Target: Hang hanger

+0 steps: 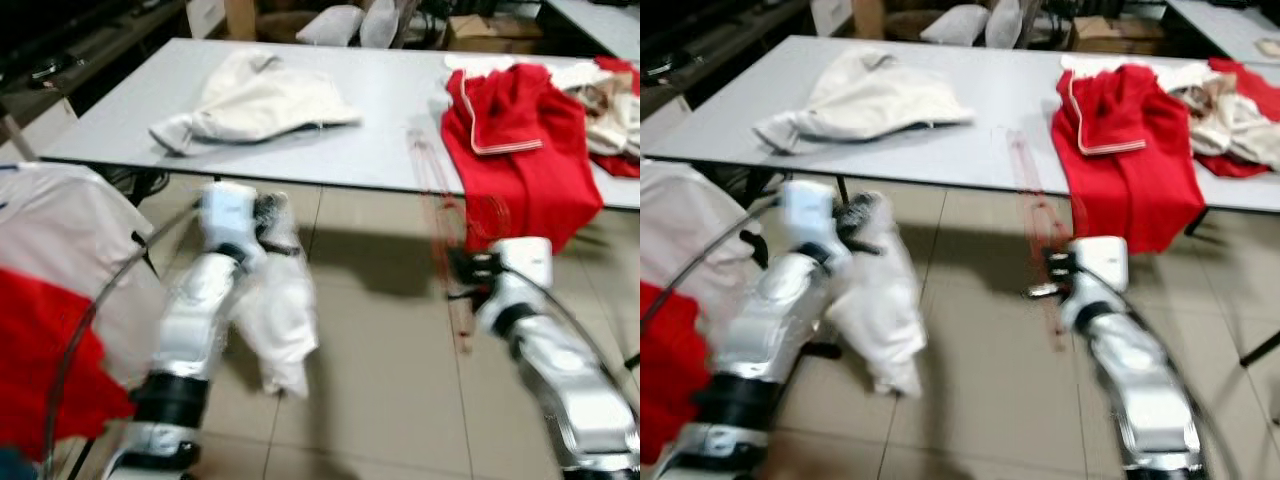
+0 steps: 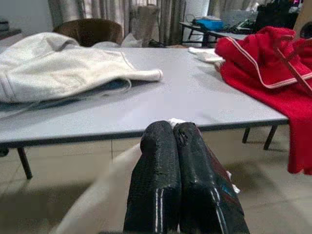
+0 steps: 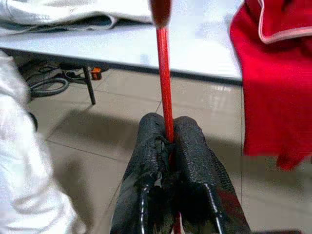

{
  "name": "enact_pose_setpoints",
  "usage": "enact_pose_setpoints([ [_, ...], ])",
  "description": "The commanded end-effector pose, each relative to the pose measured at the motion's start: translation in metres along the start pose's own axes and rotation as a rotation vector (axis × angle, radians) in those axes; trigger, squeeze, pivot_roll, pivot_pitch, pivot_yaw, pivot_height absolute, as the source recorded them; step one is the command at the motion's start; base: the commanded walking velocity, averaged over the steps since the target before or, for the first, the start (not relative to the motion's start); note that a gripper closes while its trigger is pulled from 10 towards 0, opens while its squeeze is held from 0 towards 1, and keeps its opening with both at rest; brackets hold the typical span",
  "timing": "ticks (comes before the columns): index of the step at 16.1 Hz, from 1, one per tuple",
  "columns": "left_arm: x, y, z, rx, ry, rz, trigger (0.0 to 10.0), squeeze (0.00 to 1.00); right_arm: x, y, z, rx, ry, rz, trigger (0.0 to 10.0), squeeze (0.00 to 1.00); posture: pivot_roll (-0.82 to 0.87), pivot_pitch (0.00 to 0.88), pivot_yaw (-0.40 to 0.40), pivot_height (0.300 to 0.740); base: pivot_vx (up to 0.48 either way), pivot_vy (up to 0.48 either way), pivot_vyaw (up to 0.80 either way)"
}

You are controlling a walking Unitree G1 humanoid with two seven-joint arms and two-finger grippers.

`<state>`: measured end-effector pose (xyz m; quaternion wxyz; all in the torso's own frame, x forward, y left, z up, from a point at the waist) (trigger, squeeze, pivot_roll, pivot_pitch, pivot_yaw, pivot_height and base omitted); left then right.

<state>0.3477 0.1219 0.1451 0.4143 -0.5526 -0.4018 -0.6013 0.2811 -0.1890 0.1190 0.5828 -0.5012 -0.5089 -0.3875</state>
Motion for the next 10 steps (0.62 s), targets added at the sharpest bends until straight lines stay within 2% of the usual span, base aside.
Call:
enact_pose_setpoints([
  [1, 0.010, -0.001, 0.016, 0.044, 0.022, -0.027, 10.0, 0.00, 0.012, 0.001, 0.003, 0.060, -0.019, -0.047, 10.0, 0.00, -0.02, 0.000, 0.032, 0.740, 0.386, 0.000, 0.00],
  [3, 0.011, 0.000, 0.015, 0.040, 0.025, -0.031, 10.0, 0.00, 0.015, -0.001, -0.003, 0.080, -0.051, -0.054, 10.0, 0.00, -0.02, 0.000, 0.039, 0.740, 0.386, 0.000, 0.00],
  [7, 0.016, 0.004, 0.015, 0.038, 0.029, -0.044, 10.0, 0.00, 0.025, -0.014, 0.002, 0.234, -0.105, -0.070, 10.0, 0.00, -0.02, 0.000, 0.037, 0.740, 0.384, 0.000, 0.00],
  [9, 0.023, 0.012, 0.017, 0.033, 0.044, -0.054, 10.0, 0.00, 0.025, -0.037, 0.008, 0.425, -0.147, -0.026, 10.0, 0.00, -0.02, 0.000, 0.026, 0.740, 0.377, 0.000, 0.00],
  [10, 0.026, 0.015, 0.018, 0.030, 0.049, -0.061, 10.0, 0.00, 0.025, -0.044, 0.008, 0.482, -0.163, -0.002, 10.0, 0.00, -0.02, 0.000, 0.026, 0.740, 0.382, 0.000, 0.00],
])
Point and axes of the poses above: a point about 5 cm out from each wrist's last joint towards the gripper, its own y axis pointing out of the wrist towards the gripper, its own x axis along the axis of the wrist's last joint, z = x × y, the point moved 2 cm from there along y, pointing out of the wrist towards the gripper, and after that the axes turned 5 degrees about y, right-handed, at the moved point
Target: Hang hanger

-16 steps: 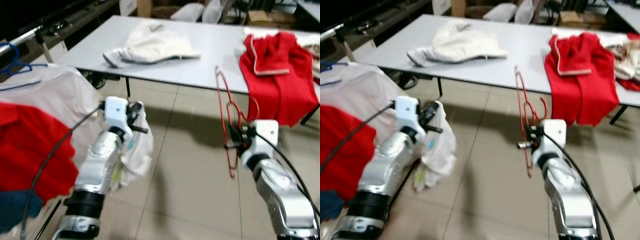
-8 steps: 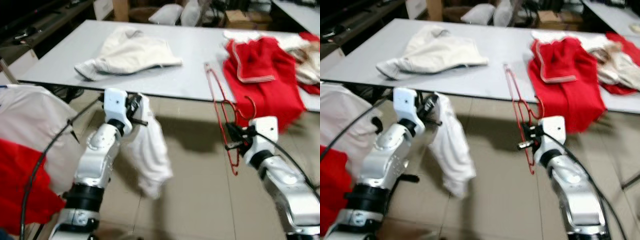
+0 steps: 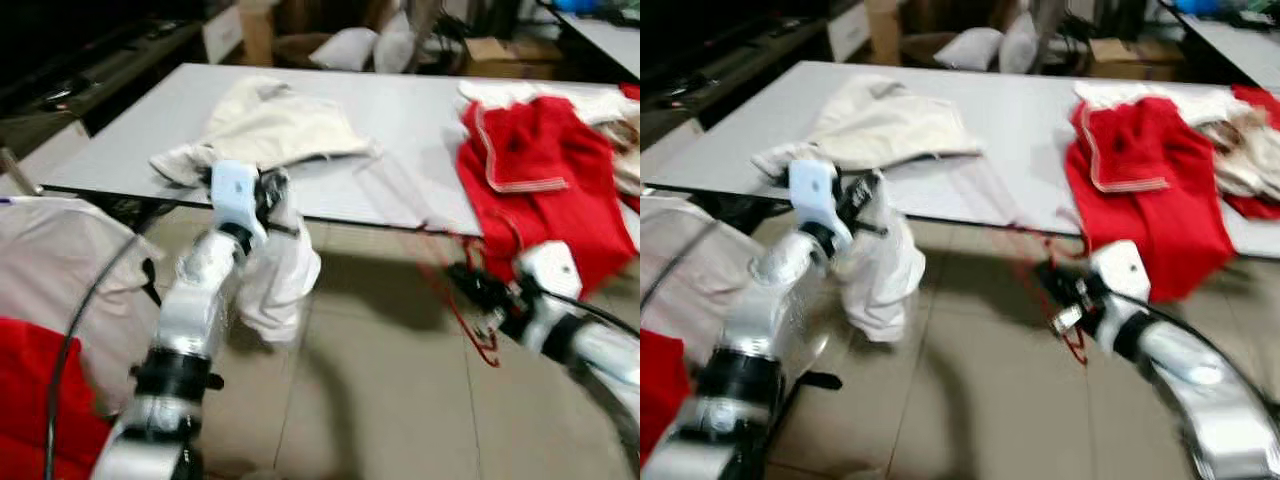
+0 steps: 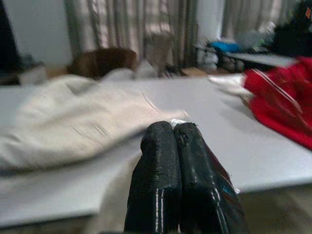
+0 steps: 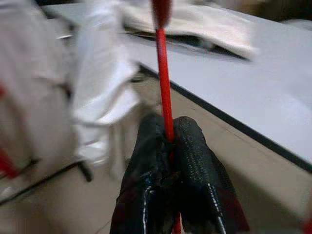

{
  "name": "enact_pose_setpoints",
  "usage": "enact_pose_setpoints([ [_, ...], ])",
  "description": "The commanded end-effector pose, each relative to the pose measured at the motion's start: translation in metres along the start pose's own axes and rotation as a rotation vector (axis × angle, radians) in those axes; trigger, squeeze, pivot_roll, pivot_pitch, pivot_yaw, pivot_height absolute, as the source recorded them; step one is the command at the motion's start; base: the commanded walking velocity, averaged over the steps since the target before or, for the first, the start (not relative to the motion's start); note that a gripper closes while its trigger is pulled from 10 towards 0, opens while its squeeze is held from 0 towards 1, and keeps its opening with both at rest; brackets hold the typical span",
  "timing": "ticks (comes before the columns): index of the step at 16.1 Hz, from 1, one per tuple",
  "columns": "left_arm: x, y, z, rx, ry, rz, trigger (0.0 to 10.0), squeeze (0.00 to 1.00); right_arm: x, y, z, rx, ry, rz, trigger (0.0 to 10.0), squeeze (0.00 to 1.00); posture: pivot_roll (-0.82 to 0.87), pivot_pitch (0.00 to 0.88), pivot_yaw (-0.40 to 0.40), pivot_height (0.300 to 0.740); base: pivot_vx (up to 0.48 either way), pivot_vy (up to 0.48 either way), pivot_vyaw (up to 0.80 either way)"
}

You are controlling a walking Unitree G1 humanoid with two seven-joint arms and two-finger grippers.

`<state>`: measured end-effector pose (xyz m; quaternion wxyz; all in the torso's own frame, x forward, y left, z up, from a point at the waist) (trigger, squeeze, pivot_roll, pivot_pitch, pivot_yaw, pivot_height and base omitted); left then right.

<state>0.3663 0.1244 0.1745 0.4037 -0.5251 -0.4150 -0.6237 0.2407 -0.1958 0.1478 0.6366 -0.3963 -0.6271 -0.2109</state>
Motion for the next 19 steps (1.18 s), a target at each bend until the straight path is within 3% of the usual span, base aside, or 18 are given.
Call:
enact_pose_setpoints([
  [1, 0.003, 0.002, 0.009, 0.015, 0.014, -0.003, 10.0, 0.00, 0.005, -0.005, 0.008, 0.090, -0.004, -0.003, 10.0, 0.00, -0.02, 0.000, 0.027, 0.740, 0.382, 0.000, 0.00],
  [3, 0.024, 0.021, 0.008, -0.035, 0.032, -0.048, 10.0, 0.00, 0.008, -0.026, 0.013, 0.243, -0.037, 0.078, 10.0, 0.00, -0.03, 0.000, 0.037, 0.740, 0.382, 0.000, 0.00],
  [8, 0.060, 0.047, -0.014, -0.186, 0.025, -0.127, 10.0, 0.00, 0.008, -0.033, 0.018, 0.375, -0.053, 0.176, 10.0, 0.00, -0.03, 0.000, 0.040, 0.740, 0.382, 0.000, 0.00],
  [13, 0.086, 0.043, -0.038, -0.319, -0.026, -0.213, 10.0, 0.00, 0.002, -0.014, 0.005, 0.282, -0.110, 0.212, 10.0, 0.00, -0.03, 0.000, 0.030, 0.740, 0.380, 0.000, 0.00],
  [19, 0.108, 0.026, -0.045, -0.395, -0.028, -0.262, 10.0, 0.00, 0.011, -0.006, -0.003, 0.316, -0.147, 0.199, 10.0, 0.00, -0.02, 0.000, 0.026, 0.740, 0.381, 0.000, 0.00],
])
Point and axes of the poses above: a point about 5 cm out from each wrist's last joint towards the gripper, its own y axis pointing out of the wrist towards the gripper, its own x axis along the axis of the wrist's last joint, z = x × y, the point moved 2 cm from there along y, pointing out of the wrist towards the gripper, and after that the axes turned 5 degrees about y, right-handed, at the moved point
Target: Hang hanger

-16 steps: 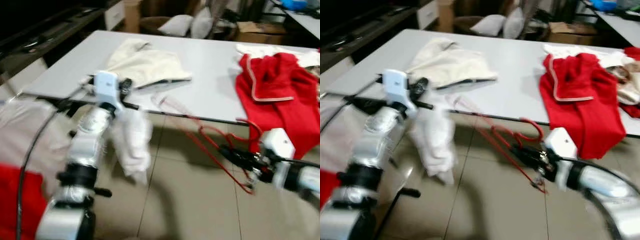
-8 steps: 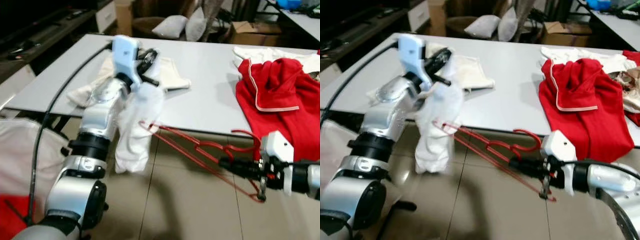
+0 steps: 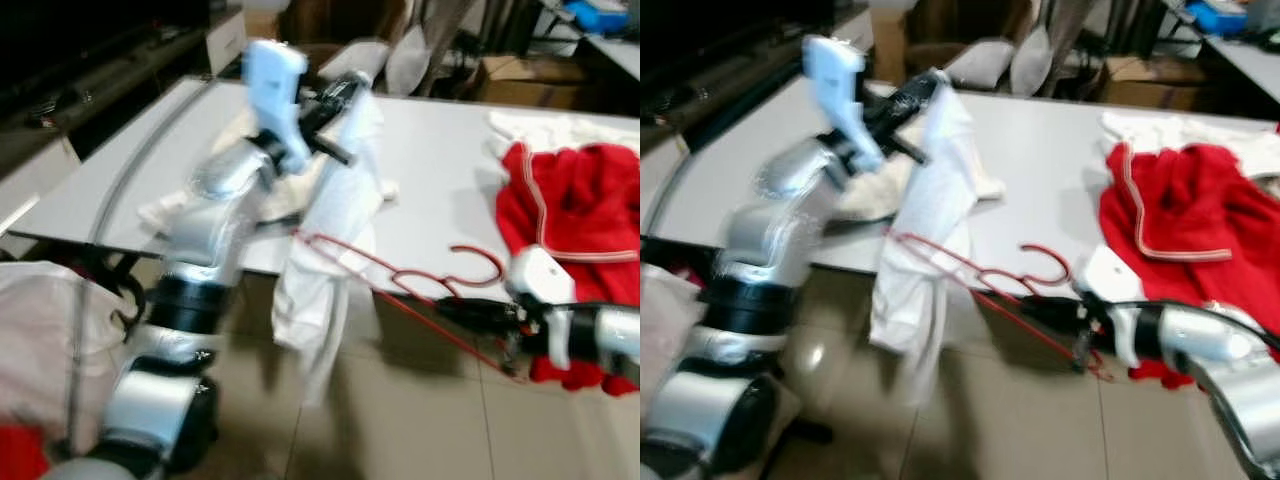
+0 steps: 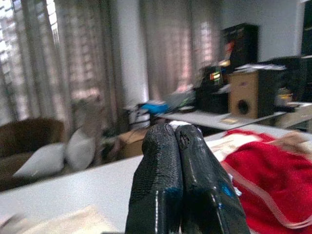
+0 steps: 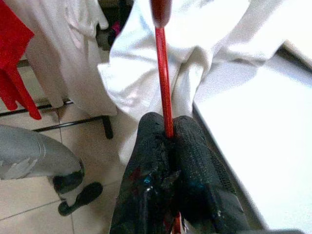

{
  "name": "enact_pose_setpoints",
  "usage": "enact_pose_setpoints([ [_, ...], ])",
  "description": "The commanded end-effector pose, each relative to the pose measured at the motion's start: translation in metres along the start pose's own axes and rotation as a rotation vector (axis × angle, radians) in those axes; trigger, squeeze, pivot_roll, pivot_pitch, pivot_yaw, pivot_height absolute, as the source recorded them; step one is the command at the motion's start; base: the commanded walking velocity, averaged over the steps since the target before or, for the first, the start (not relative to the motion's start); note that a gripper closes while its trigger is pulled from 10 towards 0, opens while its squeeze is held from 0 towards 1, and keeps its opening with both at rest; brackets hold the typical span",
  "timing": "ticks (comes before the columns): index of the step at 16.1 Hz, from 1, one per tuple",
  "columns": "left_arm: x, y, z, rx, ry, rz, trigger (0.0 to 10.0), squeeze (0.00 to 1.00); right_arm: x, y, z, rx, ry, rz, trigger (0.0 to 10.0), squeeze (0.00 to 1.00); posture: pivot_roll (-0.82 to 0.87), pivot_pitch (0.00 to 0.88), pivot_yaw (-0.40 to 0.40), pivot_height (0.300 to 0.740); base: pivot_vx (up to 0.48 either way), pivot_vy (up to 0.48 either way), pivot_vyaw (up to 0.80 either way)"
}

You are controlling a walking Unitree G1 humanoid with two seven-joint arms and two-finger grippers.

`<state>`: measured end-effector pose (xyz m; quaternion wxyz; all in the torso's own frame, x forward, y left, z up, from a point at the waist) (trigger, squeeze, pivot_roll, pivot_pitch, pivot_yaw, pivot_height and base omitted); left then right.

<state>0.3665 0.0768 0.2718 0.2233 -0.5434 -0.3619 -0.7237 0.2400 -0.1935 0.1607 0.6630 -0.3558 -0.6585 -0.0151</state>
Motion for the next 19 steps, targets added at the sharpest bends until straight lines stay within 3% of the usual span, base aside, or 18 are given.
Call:
enact_pose_setpoints([
  [1, 0.009, 0.004, -0.014, -0.062, -0.012, -0.025, 10.0, 0.00, -0.001, -0.003, -0.005, -0.002, -0.011, 0.016, 10.0, 0.00, -0.02, 0.000, 0.026, 0.740, 0.382, 0.000, 0.00],
  [5, 0.023, 0.000, -0.021, -0.099, -0.040, -0.050, 10.0, 0.00, 0.013, 0.004, -0.036, -0.018, -0.112, 0.050, 10.0, 0.00, -0.02, 0.000, 0.017, 0.740, 0.380, 0.000, 0.00],
  [6, 0.036, 0.001, -0.022, -0.106, -0.048, -0.088, 10.0, 0.00, 0.035, 0.007, -0.067, -0.123, -0.182, 0.024, 10.0, 0.00, -0.01, 0.000, 0.009, 0.740, 0.375, 0.000, 0.00],
  [8, 0.054, 0.003, -0.019, -0.102, -0.063, -0.139, 10.0, 0.00, 0.075, 0.001, -0.113, -0.359, -0.290, -0.057, 10.0, 0.00, -0.01, 0.000, 0.005, 0.740, 0.379, 0.000, 0.00],
  [9, 0.061, 0.003, -0.017, -0.093, -0.065, -0.160, 10.0, 0.00, 0.101, -0.007, -0.131, -0.502, -0.341, -0.155, 10.0, 0.00, -0.01, 0.000, 0.005, 0.740, 0.379, 0.000, 0.00],
  [10, 0.072, 0.003, -0.012, -0.078, -0.067, -0.194, 10.0, 0.00, 0.148, -0.028, -0.151, -0.708, -0.362, -0.378, 10.0, 0.00, 0.00, 0.000, 0.001, 0.740, 0.379, 0.000, 0.00],
  [11, 0.085, 0.003, -0.006, -0.060, -0.061, -0.229, 10.0, 0.00, 0.186, -0.049, -0.154, -0.771, -0.356, -0.593, 10.0, 0.00, 0.00, 0.000, -0.005, 0.740, 0.379, 0.000, 0.00],
  [14, 0.088, 0.001, -0.003, -0.051, -0.053, -0.234, 10.0, 0.00, 0.179, -0.037, -0.147, -0.685, -0.402, -0.575, 10.0, 0.00, 0.00, 0.000, -0.005, 0.740, 0.380, 0.000, 0.00],
  [15, 0.082, -0.001, -0.002, -0.038, -0.054, -0.212, 10.0, 0.00, 0.156, -0.019, -0.140, -0.632, -0.440, -0.505, 10.0, 0.00, 0.00, 0.000, -0.003, 0.740, 0.379, 0.000, 0.00],
  [16, 0.079, -0.002, -0.003, -0.036, -0.054, -0.205, 10.0, 0.00, 0.150, -0.015, -0.140, -0.635, -0.458, -0.492, 10.0, 0.00, 0.00, 0.000, 0.001, 0.740, 0.379, 0.000, 0.00],
  [17, 0.060, -0.002, -0.003, -0.012, -0.050, -0.135, 10.0, 0.00, 0.112, 0.009, -0.121, -0.462, -0.383, -0.419, 10.0, 0.00, -0.01, 0.000, 0.008, 0.740, 0.364, 0.000, 0.00],
  [19, 0.035, -0.005, 0.000, 0.036, -0.037, -0.039, 10.0, 0.00, 0.072, 0.026, -0.084, -0.243, -0.334, -0.310, 10.0, 0.00, -0.01, 0.000, 0.011, 0.740, 0.334, 0.000, 0.00],
])
Point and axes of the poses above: a point about 5 cm out from each wrist's last joint towards the gripper, its own y axis pointing out of the wrist towards the gripper, its own x axis along the axis of the wrist's last joint, z = x × y, the point moved 2 cm from there along y, pointing out of the wrist towards the gripper, and after that the axes turned 5 degrees about y, right-handed, at the moved point
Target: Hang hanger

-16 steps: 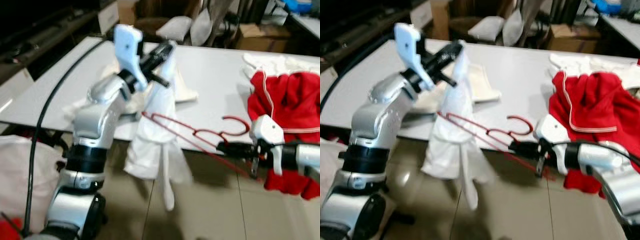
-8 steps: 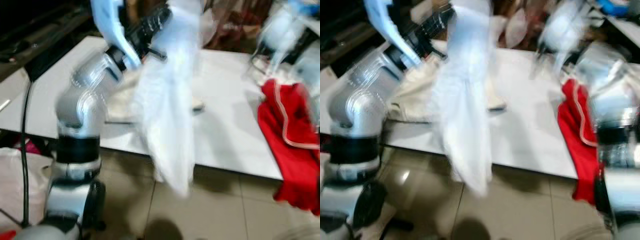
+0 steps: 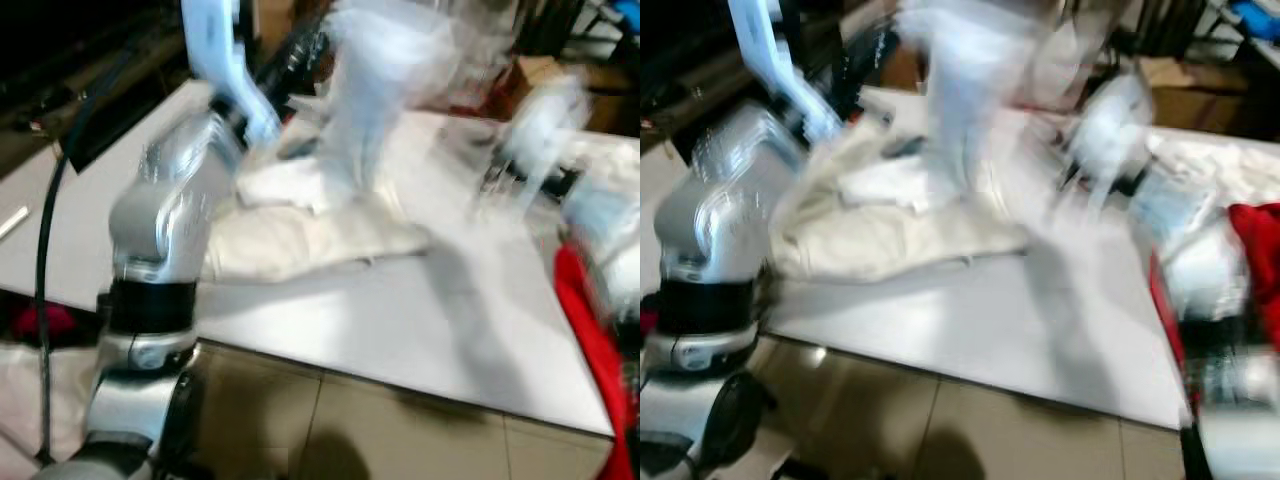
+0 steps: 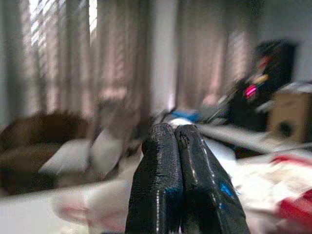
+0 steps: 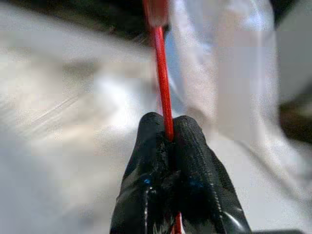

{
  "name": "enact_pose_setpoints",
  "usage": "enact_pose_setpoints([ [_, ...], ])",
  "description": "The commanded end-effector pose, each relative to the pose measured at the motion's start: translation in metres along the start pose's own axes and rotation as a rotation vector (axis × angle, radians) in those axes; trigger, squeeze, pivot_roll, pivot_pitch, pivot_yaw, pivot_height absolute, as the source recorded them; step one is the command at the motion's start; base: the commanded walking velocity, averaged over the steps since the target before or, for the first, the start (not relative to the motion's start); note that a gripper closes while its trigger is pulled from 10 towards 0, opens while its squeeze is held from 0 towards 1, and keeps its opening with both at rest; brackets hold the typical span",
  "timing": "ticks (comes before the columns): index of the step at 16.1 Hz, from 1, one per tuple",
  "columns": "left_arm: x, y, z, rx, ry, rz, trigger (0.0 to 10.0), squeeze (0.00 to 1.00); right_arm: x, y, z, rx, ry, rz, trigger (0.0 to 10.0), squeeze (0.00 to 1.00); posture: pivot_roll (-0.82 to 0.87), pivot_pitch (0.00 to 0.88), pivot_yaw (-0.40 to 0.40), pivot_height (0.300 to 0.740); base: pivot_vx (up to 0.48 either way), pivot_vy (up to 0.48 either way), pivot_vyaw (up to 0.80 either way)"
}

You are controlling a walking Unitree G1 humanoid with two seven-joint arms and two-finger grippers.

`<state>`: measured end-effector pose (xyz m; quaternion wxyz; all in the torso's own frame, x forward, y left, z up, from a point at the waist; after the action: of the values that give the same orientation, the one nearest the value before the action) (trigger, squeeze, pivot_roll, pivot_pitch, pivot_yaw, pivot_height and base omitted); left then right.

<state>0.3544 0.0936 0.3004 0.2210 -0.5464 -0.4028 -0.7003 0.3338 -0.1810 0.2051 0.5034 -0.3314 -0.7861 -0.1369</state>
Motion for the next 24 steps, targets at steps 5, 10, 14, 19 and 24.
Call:
enact_pose_setpoints([
  [5, -0.074, -0.013, 0.024, 0.230, 0.192, 0.331, 10.0, 0.00, -0.010, -0.045, 0.069, 0.325, 0.076, 0.126, 10.0, 0.00, -0.02, 0.000, 0.020, 0.740, 0.062, 0.000, 0.00],
  [10, -0.112, -0.023, 0.061, 0.372, 0.341, 0.475, 10.0, 0.00, -0.006, -0.077, 0.091, 0.445, 0.170, 0.198, 10.0, 0.00, -0.02, 0.000, 0.014, 0.740, 0.000, 0.000, 0.00],
  [14, -0.138, -0.044, 0.075, 0.308, 0.402, 0.585, 10.0, 0.00, -0.005, -0.100, 0.081, 0.406, 0.215, 0.278, 10.0, 0.00, -0.03, 0.000, 0.018, 0.740, 0.000, 0.000, 0.00],
  [19, -0.156, -0.064, 0.061, 0.144, 0.186, 0.562, 10.0, 1.00, 0.014, -0.147, 0.029, 0.150, 0.360, 0.177, 10.0, 0.00, -0.04, 0.000, 0.034, 0.740, 0.000, 0.000, 0.00],
  [24, -0.093, -0.060, 0.020, -0.187, 0.100, 0.210, 10.0, 1.00, 0.009, -0.141, 0.017, -0.099, 0.448, 0.118, 10.0, 0.00, -0.04, 0.000, 0.041, 0.740, 0.000, 0.000, 0.00],
])
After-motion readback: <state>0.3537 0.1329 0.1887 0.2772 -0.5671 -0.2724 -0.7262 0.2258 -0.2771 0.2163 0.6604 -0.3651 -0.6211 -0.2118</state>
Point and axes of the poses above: a point about 5 cm out from each wrist's last joint towards the gripper, its own y axis pointing out of the wrist towards the gripper, its own x axis along the axis of the wrist's last joint, z = x × y, the point moved 2 cm from there along y, pointing out of the wrist towards the gripper, and after that the axes turned 5 degrees about y, right-handed, at the moved point
